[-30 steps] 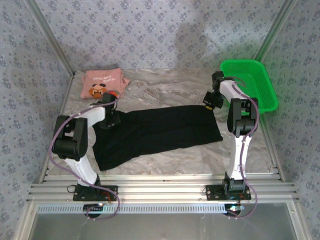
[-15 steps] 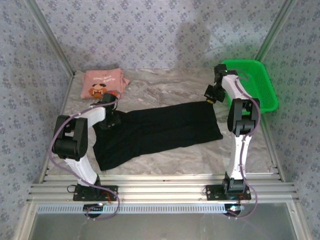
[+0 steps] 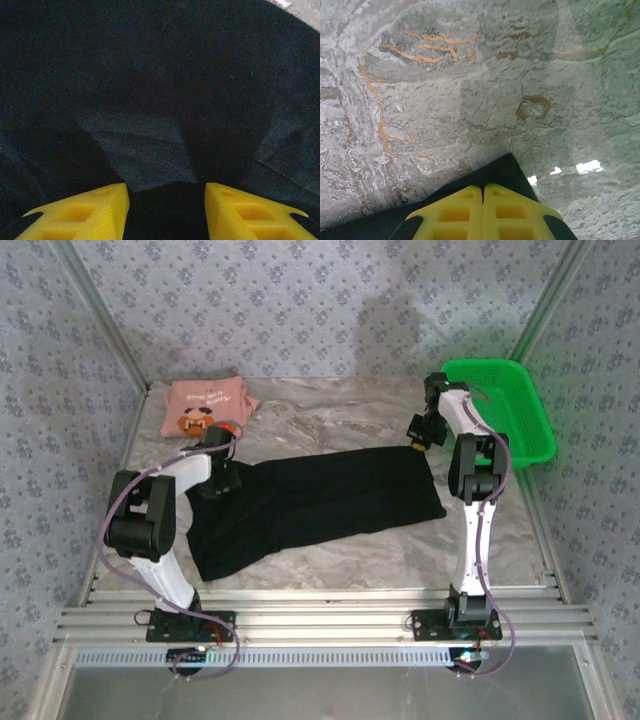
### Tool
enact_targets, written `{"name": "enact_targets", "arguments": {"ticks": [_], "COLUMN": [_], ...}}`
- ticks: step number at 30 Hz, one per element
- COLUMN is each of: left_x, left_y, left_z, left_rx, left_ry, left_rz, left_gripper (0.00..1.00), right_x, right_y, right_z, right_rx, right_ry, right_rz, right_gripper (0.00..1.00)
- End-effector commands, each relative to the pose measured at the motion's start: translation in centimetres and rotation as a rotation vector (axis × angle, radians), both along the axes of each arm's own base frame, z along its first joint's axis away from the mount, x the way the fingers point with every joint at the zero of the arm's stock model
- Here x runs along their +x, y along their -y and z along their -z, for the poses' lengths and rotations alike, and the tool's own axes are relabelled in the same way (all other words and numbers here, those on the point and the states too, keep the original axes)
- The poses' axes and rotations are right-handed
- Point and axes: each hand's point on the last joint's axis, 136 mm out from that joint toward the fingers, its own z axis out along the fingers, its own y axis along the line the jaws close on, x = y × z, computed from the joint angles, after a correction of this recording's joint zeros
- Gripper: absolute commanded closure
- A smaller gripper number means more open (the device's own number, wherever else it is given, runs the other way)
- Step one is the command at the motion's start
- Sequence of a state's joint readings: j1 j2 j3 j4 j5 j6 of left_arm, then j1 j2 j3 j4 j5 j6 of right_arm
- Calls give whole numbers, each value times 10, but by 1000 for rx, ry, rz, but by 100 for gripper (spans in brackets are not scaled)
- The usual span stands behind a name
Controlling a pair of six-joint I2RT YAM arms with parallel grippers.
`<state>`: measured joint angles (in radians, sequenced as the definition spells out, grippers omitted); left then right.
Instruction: Fold and stack the t-shirts
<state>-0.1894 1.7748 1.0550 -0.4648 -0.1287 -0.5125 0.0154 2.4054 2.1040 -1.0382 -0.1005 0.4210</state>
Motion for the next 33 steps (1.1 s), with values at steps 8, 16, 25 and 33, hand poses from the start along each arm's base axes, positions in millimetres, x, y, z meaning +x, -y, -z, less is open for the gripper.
{"name": "enact_targets", "arguments": {"ticks": [8,16,25,33], "left_x": [-34,-13,-10,-11], "left_y": [0,12,18,45], "left_z": [25,-37,-114,-88], "left_rx": [24,-32,-182,-378], "left_ry": [-144,20,193,112], "left_rz": [33,20,-46,118], "left_gripper": [56,50,38,35], "right_x": [10,15,9,-49], "right_y": [25,12,-37,-123], "right_z": [1,-34,-106,-159], "right_rx": [-115,-58,122,396], "right_ry": [24,153,384,544], "right_rz": [2,-4,-154,-441], "right_gripper": [100,79,28,5]}}
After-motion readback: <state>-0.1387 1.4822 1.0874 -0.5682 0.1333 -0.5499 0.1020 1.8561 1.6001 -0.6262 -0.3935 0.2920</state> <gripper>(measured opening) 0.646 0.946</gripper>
